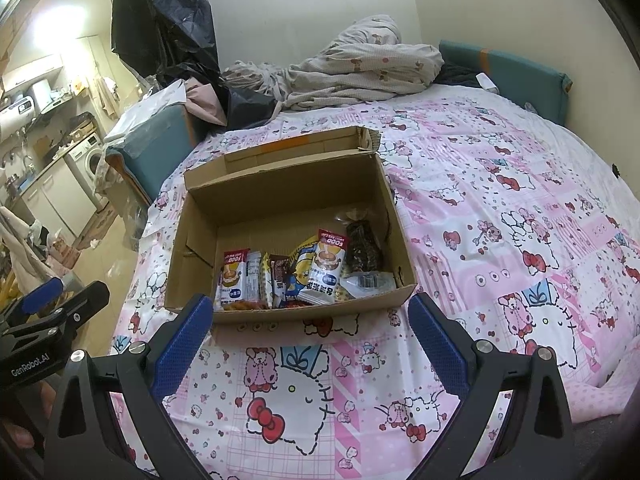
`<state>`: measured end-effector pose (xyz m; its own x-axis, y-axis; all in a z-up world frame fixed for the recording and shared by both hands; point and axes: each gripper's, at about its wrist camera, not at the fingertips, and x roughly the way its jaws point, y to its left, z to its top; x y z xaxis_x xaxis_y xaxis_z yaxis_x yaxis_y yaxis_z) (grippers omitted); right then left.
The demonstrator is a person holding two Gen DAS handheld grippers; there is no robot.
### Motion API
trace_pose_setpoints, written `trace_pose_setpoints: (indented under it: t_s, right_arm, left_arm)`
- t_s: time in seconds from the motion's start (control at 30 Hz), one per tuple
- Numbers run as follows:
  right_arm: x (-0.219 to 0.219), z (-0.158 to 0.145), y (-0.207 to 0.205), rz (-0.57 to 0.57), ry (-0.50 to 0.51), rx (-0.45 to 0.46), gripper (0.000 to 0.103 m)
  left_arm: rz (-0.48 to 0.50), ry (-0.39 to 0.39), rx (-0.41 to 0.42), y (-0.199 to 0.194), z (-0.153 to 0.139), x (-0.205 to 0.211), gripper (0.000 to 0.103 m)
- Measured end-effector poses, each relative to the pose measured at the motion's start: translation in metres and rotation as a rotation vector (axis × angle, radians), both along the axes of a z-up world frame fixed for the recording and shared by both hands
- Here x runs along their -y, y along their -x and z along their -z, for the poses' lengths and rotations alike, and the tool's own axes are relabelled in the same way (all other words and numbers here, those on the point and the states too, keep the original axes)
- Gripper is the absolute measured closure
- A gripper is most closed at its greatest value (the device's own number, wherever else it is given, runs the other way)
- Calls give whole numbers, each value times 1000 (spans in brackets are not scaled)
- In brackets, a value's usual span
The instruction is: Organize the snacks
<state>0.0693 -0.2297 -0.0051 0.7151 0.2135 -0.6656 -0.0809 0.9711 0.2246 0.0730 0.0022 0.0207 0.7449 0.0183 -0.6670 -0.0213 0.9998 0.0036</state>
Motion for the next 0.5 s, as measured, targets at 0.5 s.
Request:
trace_pose_setpoints:
  t_s: [0.5]
  right_arm:
    - [-3,-2,1,-9,-2,5,3]
  left_arm:
    - [-9,4,6,1,-1,0,0]
